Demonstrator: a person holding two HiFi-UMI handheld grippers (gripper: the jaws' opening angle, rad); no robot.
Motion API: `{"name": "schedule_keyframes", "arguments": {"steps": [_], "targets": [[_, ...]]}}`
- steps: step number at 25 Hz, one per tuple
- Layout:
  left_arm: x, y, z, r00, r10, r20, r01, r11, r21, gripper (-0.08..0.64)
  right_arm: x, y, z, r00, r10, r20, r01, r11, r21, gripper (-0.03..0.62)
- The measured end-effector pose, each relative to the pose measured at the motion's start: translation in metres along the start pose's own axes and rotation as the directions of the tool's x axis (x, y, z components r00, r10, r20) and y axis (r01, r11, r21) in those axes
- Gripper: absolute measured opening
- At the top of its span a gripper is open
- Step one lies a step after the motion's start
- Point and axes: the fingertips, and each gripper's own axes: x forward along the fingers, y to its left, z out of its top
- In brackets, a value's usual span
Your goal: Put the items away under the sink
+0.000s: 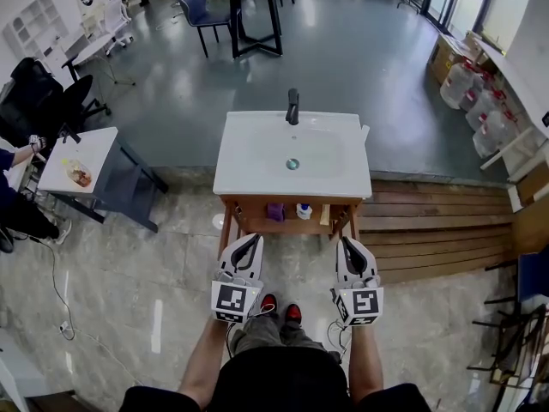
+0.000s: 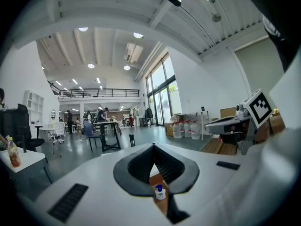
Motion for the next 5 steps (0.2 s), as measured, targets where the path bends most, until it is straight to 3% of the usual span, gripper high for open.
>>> {"name": "schedule_keyframes", "arguments": {"steps": [5], "targets": [[0.0028,-0.0021,-0.0050,1.000,-0.006,-0.011,0.006,1.000,0.002,0.006,0.0009,-0.0003,-0.0064,1.000,0.002,-0.011,-0.002,1.000,-0.003,0.038]]}}
